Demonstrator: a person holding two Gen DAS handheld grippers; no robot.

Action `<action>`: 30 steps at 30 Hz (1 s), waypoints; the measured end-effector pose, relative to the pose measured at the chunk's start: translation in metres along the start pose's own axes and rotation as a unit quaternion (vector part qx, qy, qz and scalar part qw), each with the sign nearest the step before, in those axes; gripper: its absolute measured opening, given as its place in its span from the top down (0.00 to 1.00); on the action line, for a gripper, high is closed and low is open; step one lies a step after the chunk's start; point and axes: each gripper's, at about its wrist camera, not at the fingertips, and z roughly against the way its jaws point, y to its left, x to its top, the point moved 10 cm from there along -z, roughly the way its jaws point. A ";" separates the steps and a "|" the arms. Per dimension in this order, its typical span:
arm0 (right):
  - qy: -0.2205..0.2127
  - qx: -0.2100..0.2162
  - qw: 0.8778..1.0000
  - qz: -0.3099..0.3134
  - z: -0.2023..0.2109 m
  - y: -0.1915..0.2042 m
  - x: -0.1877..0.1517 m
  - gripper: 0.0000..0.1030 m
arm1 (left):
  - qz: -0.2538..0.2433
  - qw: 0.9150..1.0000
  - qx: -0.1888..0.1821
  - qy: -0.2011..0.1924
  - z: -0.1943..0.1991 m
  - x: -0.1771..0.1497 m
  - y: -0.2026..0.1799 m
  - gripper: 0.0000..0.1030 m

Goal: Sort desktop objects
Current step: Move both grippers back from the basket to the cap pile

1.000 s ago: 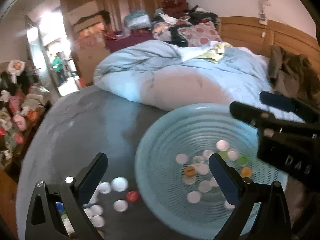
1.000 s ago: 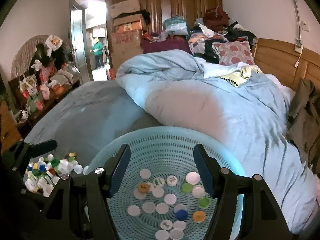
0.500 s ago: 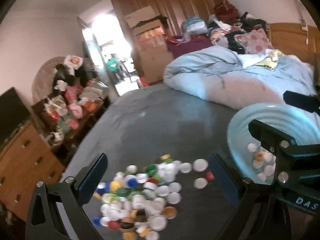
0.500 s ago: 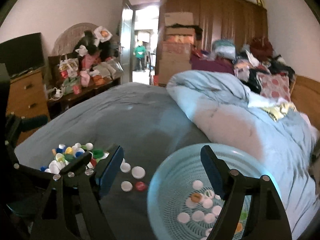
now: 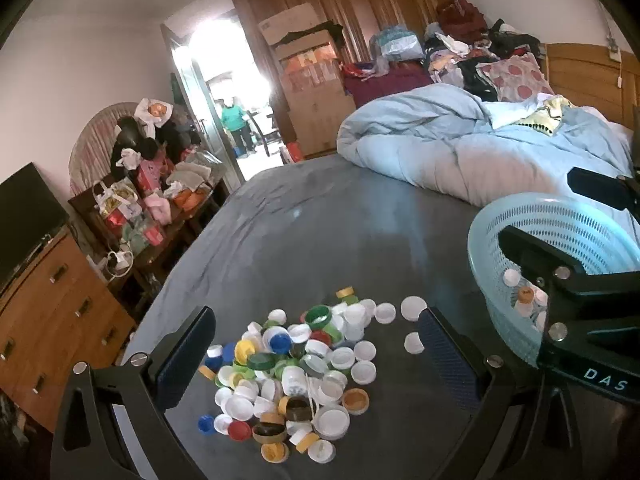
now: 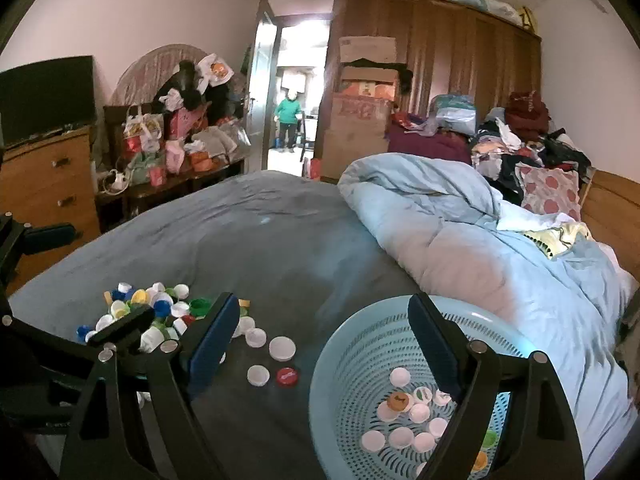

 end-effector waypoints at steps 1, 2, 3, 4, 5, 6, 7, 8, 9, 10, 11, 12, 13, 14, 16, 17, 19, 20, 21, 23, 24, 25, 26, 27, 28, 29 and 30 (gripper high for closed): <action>0.000 0.001 1.000 0.004 -0.001 0.003 0.000 0.20 | -0.001 1.000 0.001 0.002 -0.001 -0.002 0.000 0.00; 0.000 0.002 1.000 0.007 -0.001 0.004 0.000 0.20 | -0.001 1.000 0.002 0.003 -0.001 -0.003 0.001 0.00; 0.000 0.002 1.000 0.008 -0.001 0.005 -0.001 0.20 | 0.000 1.000 0.001 0.005 -0.002 -0.004 0.001 0.00; 0.000 0.003 1.000 0.009 -0.001 0.005 -0.001 0.20 | 0.004 1.000 0.000 0.008 -0.003 -0.006 0.003 0.00; -0.001 0.004 1.000 0.010 -0.001 0.006 -0.001 0.20 | 0.005 1.000 0.000 0.009 -0.004 -0.006 0.004 0.00; -0.001 0.004 1.000 0.011 0.000 0.007 -0.002 0.20 | 0.006 1.000 0.000 0.011 -0.005 -0.007 0.004 0.00; 0.000 0.005 1.000 0.012 0.000 0.007 -0.002 0.20 | 0.006 1.000 0.000 0.013 -0.005 -0.007 0.005 0.00; 0.000 0.005 1.000 0.013 -0.001 0.008 -0.003 0.20 | 0.008 1.000 0.001 0.014 -0.006 -0.009 0.006 0.00; 0.002 0.007 1.000 0.014 -0.001 0.008 -0.004 0.20 | 0.008 1.000 0.001 0.015 -0.006 -0.010 0.006 0.00; 0.002 0.007 1.000 0.016 -0.002 0.010 -0.004 0.20 | 0.010 1.000 0.001 0.016 -0.007 -0.011 0.007 0.00; 0.003 0.008 1.000 0.019 -0.002 0.011 -0.005 0.20 | 0.015 1.000 -0.002 0.020 -0.009 -0.013 0.010 0.00; 0.004 0.010 1.000 0.020 -0.002 0.013 -0.006 0.20 | 0.023 0.999 -0.009 0.026 -0.011 -0.016 0.013 0.00; 0.005 0.015 1.000 0.021 -0.002 0.015 -0.007 0.20 | 0.045 0.998 -0.024 0.039 -0.017 -0.024 0.021 0.00; 0.006 0.019 1.000 0.022 -0.003 0.017 -0.008 0.20 | 0.065 0.996 -0.029 0.048 -0.021 -0.032 0.032 0.00; 0.012 0.027 0.999 0.032 -0.004 0.023 -0.013 0.20 | 0.103 0.992 -0.026 0.062 -0.031 -0.054 0.063 0.00; 0.013 0.031 0.999 0.037 -0.004 0.027 -0.015 0.20 | 0.123 0.990 -0.023 0.072 -0.036 -0.069 0.081 0.00; 0.015 0.039 0.998 0.042 -0.004 0.032 -0.017 0.20 | 0.165 0.982 -0.020 0.093 -0.045 -0.107 0.124 0.00; 0.017 0.045 0.998 0.041 -0.005 0.034 -0.018 0.20 | 0.183 0.978 -0.010 0.104 -0.050 -0.131 0.149 0.00; 0.020 0.055 0.998 0.037 -0.006 0.037 -0.019 0.20 | 0.191 0.975 -0.004 0.114 -0.053 -0.148 0.165 0.01; 0.027 0.068 0.997 0.031 -0.008 0.041 -0.021 0.20 | 0.217 0.965 0.003 0.145 -0.063 -0.194 0.204 0.04; 0.032 0.075 0.996 0.029 -0.010 0.044 -0.023 0.20 | 0.226 0.961 -0.006 0.157 -0.068 -0.208 0.212 0.08; 0.037 0.081 0.996 0.028 -0.012 0.046 -0.025 0.20 | 0.237 0.956 -0.022 0.170 -0.074 -0.223 0.220 0.12; 0.042 0.085 0.995 0.027 -0.014 0.048 -0.028 0.20 | 0.238 0.955 -0.028 0.176 -0.078 -0.231 0.225 0.14; 0.048 0.088 0.995 0.025 -0.017 0.050 -0.030 0.20 | 0.230 0.957 -0.038 0.175 -0.082 -0.235 0.226 0.14; 0.053 0.090 0.994 0.023 -0.019 0.052 -0.033 0.20 | 0.223 0.958 -0.045 0.172 -0.084 -0.235 0.226 0.14; 0.059 0.091 0.994 0.023 -0.023 0.053 -0.036 0.20 | 0.216 0.961 -0.055 0.165 -0.087 -0.232 0.223 0.14; 0.066 0.090 0.993 0.024 -0.025 0.055 -0.040 0.20 | 0.212 0.962 -0.064 0.160 -0.089 -0.227 0.221 0.14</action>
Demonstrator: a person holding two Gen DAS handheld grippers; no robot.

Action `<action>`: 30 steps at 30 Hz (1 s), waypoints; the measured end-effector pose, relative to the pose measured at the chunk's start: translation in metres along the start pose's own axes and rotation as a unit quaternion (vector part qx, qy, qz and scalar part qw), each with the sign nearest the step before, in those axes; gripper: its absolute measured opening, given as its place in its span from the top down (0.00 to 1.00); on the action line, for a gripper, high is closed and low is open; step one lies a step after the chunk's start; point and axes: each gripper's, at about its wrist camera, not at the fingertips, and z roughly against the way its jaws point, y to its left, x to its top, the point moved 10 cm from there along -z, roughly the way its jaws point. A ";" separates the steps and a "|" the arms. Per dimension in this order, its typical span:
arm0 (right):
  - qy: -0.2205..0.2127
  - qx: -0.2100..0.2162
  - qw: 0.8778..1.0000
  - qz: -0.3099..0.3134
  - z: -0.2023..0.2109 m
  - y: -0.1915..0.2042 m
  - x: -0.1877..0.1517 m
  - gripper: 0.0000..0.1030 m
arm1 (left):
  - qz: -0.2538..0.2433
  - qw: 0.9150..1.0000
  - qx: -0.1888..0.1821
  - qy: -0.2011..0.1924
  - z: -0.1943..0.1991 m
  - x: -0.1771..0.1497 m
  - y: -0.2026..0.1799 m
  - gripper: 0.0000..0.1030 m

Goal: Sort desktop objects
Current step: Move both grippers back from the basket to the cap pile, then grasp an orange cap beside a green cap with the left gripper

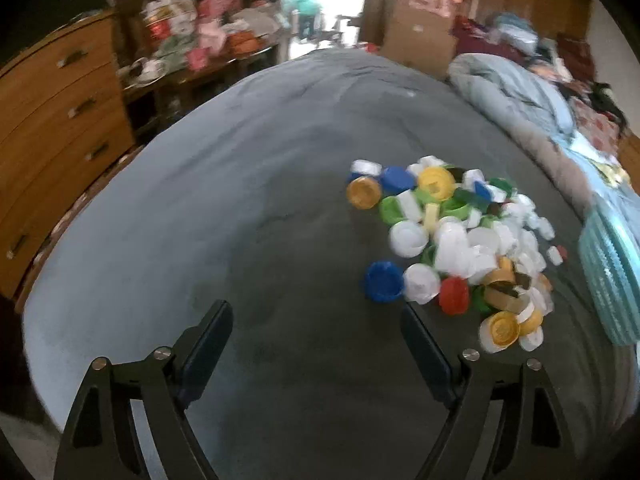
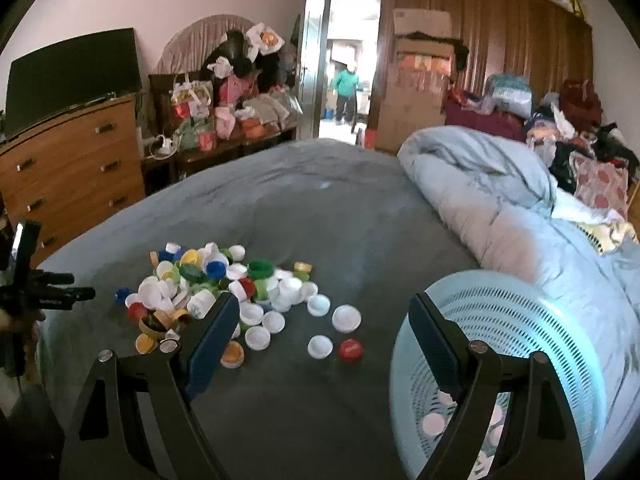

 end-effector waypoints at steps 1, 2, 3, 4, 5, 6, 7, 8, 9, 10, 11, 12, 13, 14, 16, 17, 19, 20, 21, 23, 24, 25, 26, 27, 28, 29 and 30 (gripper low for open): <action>0.006 -0.001 1.000 0.002 -0.004 0.000 -0.003 0.20 | -0.011 1.000 -0.011 -0.006 -0.001 0.003 -0.007 0.14; 0.011 -0.002 1.000 0.002 -0.006 0.001 -0.006 0.20 | -0.022 1.000 -0.013 -0.011 -0.004 0.007 -0.012 0.14; 0.016 -0.001 1.000 0.002 -0.008 0.002 -0.008 0.20 | -0.027 0.999 -0.012 -0.012 -0.007 0.011 -0.015 0.14; 0.022 0.002 1.000 0.000 -0.011 0.002 -0.011 0.20 | -0.030 0.999 -0.010 -0.012 -0.013 0.016 -0.015 0.18; 0.026 0.004 1.000 -0.001 -0.013 0.003 -0.014 0.20 | -0.023 1.000 -0.012 -0.011 -0.020 0.023 -0.014 0.20; 0.031 0.005 0.999 0.000 -0.015 0.005 -0.016 0.20 | -0.010 1.000 -0.014 -0.007 -0.027 0.031 -0.010 0.22; 0.036 0.004 0.999 0.003 -0.018 0.007 -0.019 0.20 | 0.010 1.000 -0.018 -0.003 -0.033 0.037 -0.008 0.22; 0.042 0.004 0.999 0.008 -0.020 0.010 -0.021 0.20 | 0.014 1.000 -0.026 -0.005 -0.036 0.044 -0.013 0.22; 0.046 0.005 0.999 0.011 -0.023 0.012 -0.023 0.20 | 0.009 1.000 -0.024 -0.009 -0.038 0.049 -0.016 0.22; 0.049 0.007 0.999 0.014 -0.025 0.015 -0.024 0.20 | 0.005 1.000 -0.020 -0.013 -0.040 0.055 -0.021 0.22; 0.051 0.010 0.998 0.017 -0.027 0.018 -0.025 0.20 | 0.006 1.000 -0.020 -0.015 -0.045 0.060 -0.026 0.22; 0.053 0.012 0.998 0.022 -0.029 0.021 -0.026 0.20 | 0.011 1.000 -0.017 -0.013 -0.053 0.066 -0.028 0.22; 0.056 0.013 0.998 0.027 -0.031 0.025 -0.027 0.20 | 0.015 1.000 -0.012 -0.010 -0.059 0.069 -0.028 0.22; 0.058 0.014 0.998 0.032 -0.033 0.027 -0.029 0.20 | 0.021 1.000 -0.011 -0.006 -0.067 0.071 -0.028 0.22; 0.064 0.016 0.997 0.041 -0.035 0.032 -0.033 0.20 | 0.034 0.999 -0.002 -0.001 -0.077 0.073 -0.023 0.22; 0.067 0.016 0.997 0.044 -0.036 0.033 -0.035 0.20 | 0.042 0.999 -0.001 0.004 -0.083 0.074 -0.022 0.22; 0.071 0.017 0.996 0.047 -0.038 0.035 -0.038 0.20 | 0.047 0.999 0.005 0.009 -0.093 0.075 -0.020 0.22; 0.073 0.017 0.996 0.047 -0.040 0.036 -0.038 0.20 | 0.045 0.999 0.009 0.011 -0.097 0.075 -0.020 0.22; 0.074 0.018 0.996 0.047 -0.041 0.036 -0.038 0.20 | 0.043 0.999 0.010 0.014 -0.101 0.075 -0.020 0.22; 0.075 0.019 0.996 0.047 -0.042 0.037 -0.038 0.20 | 0.041 0.999 0.015 0.018 -0.108 0.073 -0.017 0.27; 0.077 0.022 0.996 0.047 -0.043 0.038 -0.038 0.20 | 0.047 0.999 0.006 0.022 -0.110 0.071 -0.015 0.49; 0.080 0.024 0.995 0.047 -0.044 0.040 -0.038 0.20 | 0.057 0.998 0.002 0.021 -0.110 0.069 -0.010 0.66; 0.081 0.026 0.995 0.047 -0.044 0.041 -0.039 0.21 | 0.064 0.998 0.002 0.018 -0.109 0.069 -0.005 0.73; 0.082 0.028 0.995 0.047 -0.044 0.042 -0.039 0.24 | 0.075 0.997 -0.001 0.016 -0.108 0.069 0.002 0.86; 0.082 0.031 0.995 0.048 -0.044 0.044 -0.039 0.26 | 0.090 0.996 -0.007 0.016 -0.107 0.067 0.009 0.92; 0.083 0.033 0.995 0.048 -0.044 0.045 -0.039 0.29 | 0.103 0.994 -0.014 0.015 -0.106 0.065 0.015 0.93; 0.084 0.034 0.995 0.050 -0.044 0.047 -0.039 0.29 | 0.109 0.994 -0.017 0.013 -0.104 0.064 0.021 0.93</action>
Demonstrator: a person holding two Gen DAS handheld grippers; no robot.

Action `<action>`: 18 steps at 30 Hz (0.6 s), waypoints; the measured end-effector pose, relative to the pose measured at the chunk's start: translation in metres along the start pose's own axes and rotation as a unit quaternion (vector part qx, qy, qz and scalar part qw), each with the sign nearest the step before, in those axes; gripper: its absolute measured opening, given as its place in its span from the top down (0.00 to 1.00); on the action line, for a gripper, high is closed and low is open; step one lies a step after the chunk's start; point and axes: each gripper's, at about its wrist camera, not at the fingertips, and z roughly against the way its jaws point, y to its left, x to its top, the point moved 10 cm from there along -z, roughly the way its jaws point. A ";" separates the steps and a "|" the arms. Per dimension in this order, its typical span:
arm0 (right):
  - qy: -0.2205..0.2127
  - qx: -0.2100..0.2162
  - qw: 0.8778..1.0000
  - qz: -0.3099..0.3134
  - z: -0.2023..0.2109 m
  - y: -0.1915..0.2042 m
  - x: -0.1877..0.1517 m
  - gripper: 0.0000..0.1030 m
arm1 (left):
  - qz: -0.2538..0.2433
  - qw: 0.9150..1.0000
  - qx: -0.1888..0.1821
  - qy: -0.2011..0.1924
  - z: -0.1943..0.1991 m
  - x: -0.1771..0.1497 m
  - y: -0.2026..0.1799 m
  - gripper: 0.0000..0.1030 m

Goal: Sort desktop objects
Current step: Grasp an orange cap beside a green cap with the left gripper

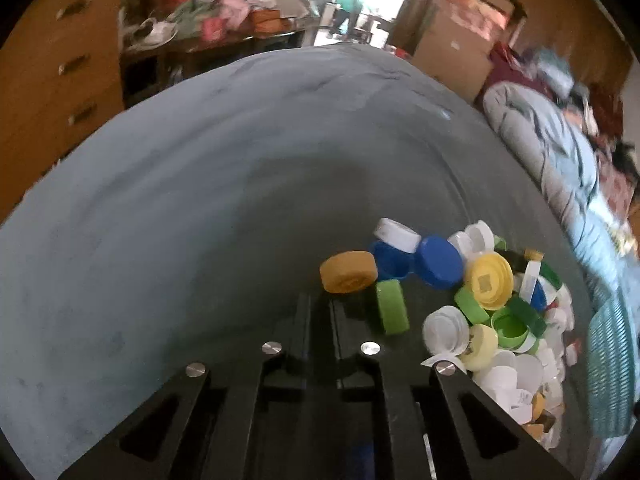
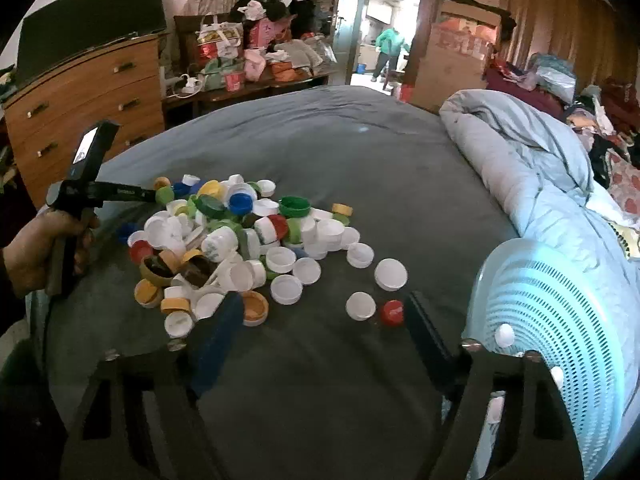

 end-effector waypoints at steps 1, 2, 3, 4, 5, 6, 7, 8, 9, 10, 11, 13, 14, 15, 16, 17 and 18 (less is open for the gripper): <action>0.001 0.001 1.000 0.002 0.000 0.001 0.000 0.29 | 0.003 1.000 0.001 -0.003 0.003 -0.001 0.005 0.93; 0.000 -0.001 1.000 0.002 -0.001 0.002 0.000 0.29 | 0.009 1.000 0.002 -0.007 0.005 -0.001 0.011 0.93; -0.001 -0.002 1.000 0.002 -0.001 0.002 0.001 0.29 | 0.012 1.000 -0.002 -0.008 0.007 -0.002 0.013 0.93; -0.002 -0.003 1.000 0.001 0.000 0.001 0.001 0.29 | 0.012 1.000 -0.010 -0.009 0.009 -0.003 0.014 0.93; -0.003 -0.002 1.000 0.000 0.000 0.001 0.001 0.29 | 0.006 1.000 -0.004 -0.012 0.011 -0.003 0.017 0.92; -0.003 -0.001 1.000 -0.001 0.000 0.000 0.001 0.29 | 0.000 1.000 0.006 -0.019 0.015 -0.001 0.019 0.85; -0.003 -0.002 1.000 -0.001 0.000 0.000 0.001 0.29 | -0.003 0.999 0.010 -0.031 0.020 0.003 0.021 0.70; -0.002 -0.001 1.000 -0.001 -0.001 0.000 0.000 0.29 | -0.004 0.999 0.010 -0.035 0.023 0.005 0.022 0.61; 0.000 0.000 1.000 -0.002 -0.002 0.000 0.000 0.29 | -0.010 0.999 0.012 -0.037 0.025 0.007 0.021 0.49; 0.001 0.001 1.000 -0.001 -0.002 0.001 0.000 0.29 | -0.023 0.999 0.014 -0.039 0.026 0.007 0.019 0.45; 0.001 0.001 1.000 -0.001 -0.002 0.002 0.000 0.29 | -0.035 0.999 0.012 -0.036 0.025 0.007 0.017 0.43; 0.001 0.002 1.000 0.000 -0.003 0.003 0.000 0.29 | -0.059 0.998 -0.003 -0.019 0.019 0.004 0.010 0.36; 0.002 0.002 1.000 0.000 -0.003 0.003 0.000 0.29 | -0.068 0.998 0.002 -0.014 0.017 0.002 0.011 0.36; 0.002 0.001 1.000 -0.001 -0.003 0.003 0.000 0.29 | -0.080 0.997 0.003 -0.009 0.014 0.002 0.010 0.36; 0.002 0.001 1.000 -0.001 -0.003 0.003 0.001 0.29 | -0.090 0.996 -0.008 0.004 0.010 -0.001 0.008 0.36; 0.002 0.001 1.000 -0.001 -0.003 0.003 0.000 0.29 | -0.097 0.995 -0.008 0.007 0.010 -0.001 0.006 0.36; 0.003 0.001 1.000 -0.001 -0.003 0.003 0.000 0.29 | -0.108 0.994 -0.010 0.008 0.009 -0.001 0.004 0.36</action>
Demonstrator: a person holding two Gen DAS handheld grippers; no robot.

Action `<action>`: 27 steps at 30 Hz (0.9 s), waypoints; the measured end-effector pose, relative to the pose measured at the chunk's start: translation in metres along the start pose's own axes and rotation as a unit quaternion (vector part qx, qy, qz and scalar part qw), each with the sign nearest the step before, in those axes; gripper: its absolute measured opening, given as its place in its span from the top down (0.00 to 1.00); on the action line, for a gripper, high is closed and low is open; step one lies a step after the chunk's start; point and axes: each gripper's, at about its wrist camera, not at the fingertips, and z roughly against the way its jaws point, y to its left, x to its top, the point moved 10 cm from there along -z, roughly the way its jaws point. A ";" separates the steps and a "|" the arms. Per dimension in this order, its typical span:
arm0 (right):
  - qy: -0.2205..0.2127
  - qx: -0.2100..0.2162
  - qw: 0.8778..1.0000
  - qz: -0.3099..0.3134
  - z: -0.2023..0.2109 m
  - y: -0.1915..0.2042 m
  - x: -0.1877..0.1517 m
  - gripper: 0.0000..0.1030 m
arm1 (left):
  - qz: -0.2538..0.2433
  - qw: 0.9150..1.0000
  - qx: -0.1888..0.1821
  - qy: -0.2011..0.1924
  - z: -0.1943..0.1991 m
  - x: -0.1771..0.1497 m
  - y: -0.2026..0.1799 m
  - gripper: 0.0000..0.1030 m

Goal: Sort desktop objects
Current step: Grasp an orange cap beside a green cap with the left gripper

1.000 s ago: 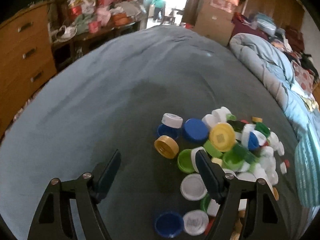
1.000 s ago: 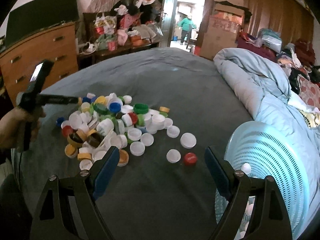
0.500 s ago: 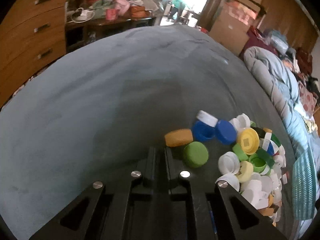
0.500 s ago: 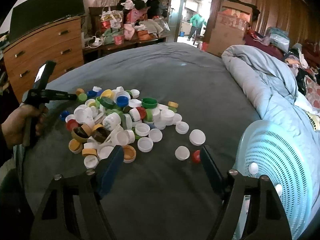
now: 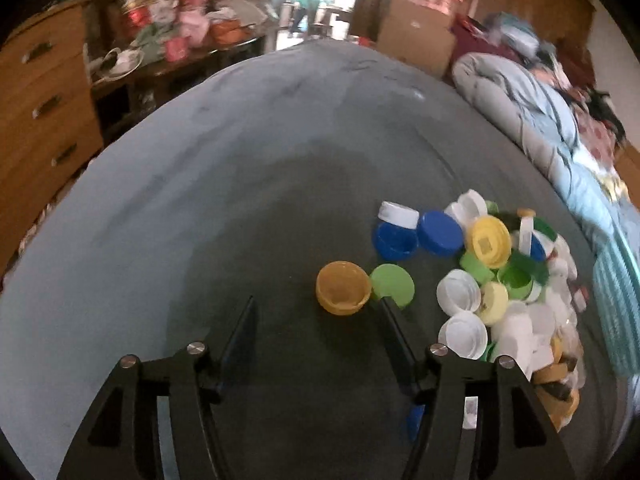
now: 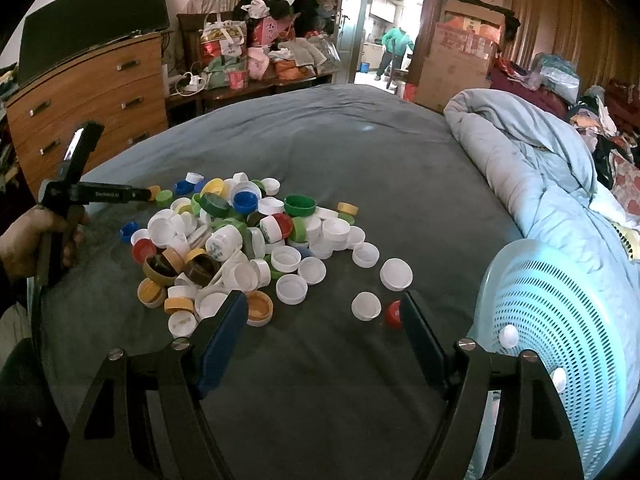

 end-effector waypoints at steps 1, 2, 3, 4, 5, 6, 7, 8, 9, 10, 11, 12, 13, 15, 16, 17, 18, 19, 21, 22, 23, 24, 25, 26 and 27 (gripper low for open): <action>0.001 0.000 1.000 -0.001 -0.001 0.000 0.000 0.29 | -0.004 1.000 -0.004 0.002 -0.001 0.001 -0.002 0.36; 0.003 0.003 1.000 -0.002 -0.001 0.001 -0.001 0.29 | -0.005 1.000 -0.008 0.005 -0.003 0.002 -0.002 0.33; 0.006 0.006 1.000 -0.004 -0.003 0.003 -0.002 0.29 | -0.004 1.000 -0.015 0.006 -0.005 0.002 -0.004 0.23; 0.007 0.008 1.000 -0.004 -0.004 0.004 -0.002 0.29 | -0.005 1.000 -0.026 0.005 -0.007 0.004 -0.007 0.12; 0.008 0.006 1.000 -0.002 -0.005 0.005 -0.003 0.29 | -0.012 0.999 -0.036 0.007 -0.010 0.006 -0.011 0.07; 0.009 0.003 1.000 0.000 -0.006 0.006 -0.003 0.29 | -0.017 0.999 -0.040 0.012 -0.013 0.004 -0.016 0.00; 0.009 0.002 1.000 0.002 -0.006 0.007 -0.003 0.29 | -0.026 0.999 -0.030 0.025 -0.019 0.002 -0.018 0.00; 0.010 0.001 1.000 0.002 -0.007 0.007 -0.004 0.29 | -0.035 0.999 -0.020 0.032 -0.023 -0.002 -0.021 0.00; 0.011 0.000 1.000 0.002 -0.007 0.007 -0.004 0.29 | -0.047 0.998 -0.007 0.039 -0.026 -0.003 -0.022 0.00; 0.012 -0.001 1.000 0.002 -0.008 0.007 -0.004 0.29 | -0.062 0.997 0.009 0.046 -0.029 -0.004 -0.024 0.00; 0.013 -0.001 1.000 0.002 -0.008 0.007 -0.004 0.29 | -0.070 0.996 0.017 0.047 -0.030 -0.004 -0.025 0.00; 0.014 -0.001 1.000 0.002 -0.009 0.007 -0.004 0.29 | -0.070 0.996 0.018 0.046 -0.030 -0.004 -0.025 0.00; 0.015 -0.002 1.000 0.003 -0.009 0.007 -0.005 0.29 | -0.068 0.997 0.014 0.044 -0.030 -0.003 -0.026 0.00; 0.017 -0.004 1.000 0.005 -0.010 0.007 -0.005 0.29 | -0.058 0.998 0.011 0.032 -0.025 -0.002 -0.023 0.00; 0.018 -0.004 1.000 0.005 -0.010 0.007 -0.006 0.29 | -0.054 0.998 0.012 0.026 -0.022 -0.002 -0.022 0.01; 0.019 -0.005 1.000 0.004 -0.011 0.007 -0.007 0.29 | -0.049 0.999 0.013 0.019 -0.019 -0.001 -0.020 0.03; 0.019 -0.005 1.000 0.004 -0.011 0.007 -0.007 0.29 | -0.047 0.999 0.014 0.017 -0.016 -0.001 -0.018 0.06; 0.020 -0.005 1.000 0.003 -0.011 0.006 -0.008 0.29 | -0.045 0.999 0.016 0.017 -0.015 -0.001 -0.015 0.10; 0.020 -0.007 1.000 0.001 -0.010 0.004 -0.008 0.29 | -0.053 0.998 0.026 0.018 -0.013 -0.001 -0.011 0.21; 0.019 -0.006 1.000 0.000 -0.010 0.004 -0.008 0.29 | -0.060 0.997 0.034 0.021 -0.014 0.000 -0.008 0.29; 0.018 -0.005 1.000 0.000 -0.010 0.004 -0.007 0.29 | -0.069 0.997 0.039 0.024 -0.016 0.002 -0.007 0.33; 0.018 -0.005 1.000 0.001 -0.010 0.004 -0.007 0.29 | -0.070 0.997 0.036 0.023 -0.015 0.004 -0.006 0.44; 0.017 -0.005 1.000 0.003 -0.010 0.005 -0.006 0.29 | -0.066 0.997 0.031 0.020 -0.014 0.006 -0.005 0.56; 0.017 -0.004 1.000 0.004 -0.010 0.006 -0.006 0.29 | -0.060 0.998 0.027 0.017 -0.013 0.007 -0.002 0.62; 0.017 -0.004 1.000 0.005 -0.010 0.007 -0.006 0.29 | -0.054 0.998 0.027 0.014 -0.012 0.008 0.001 0.71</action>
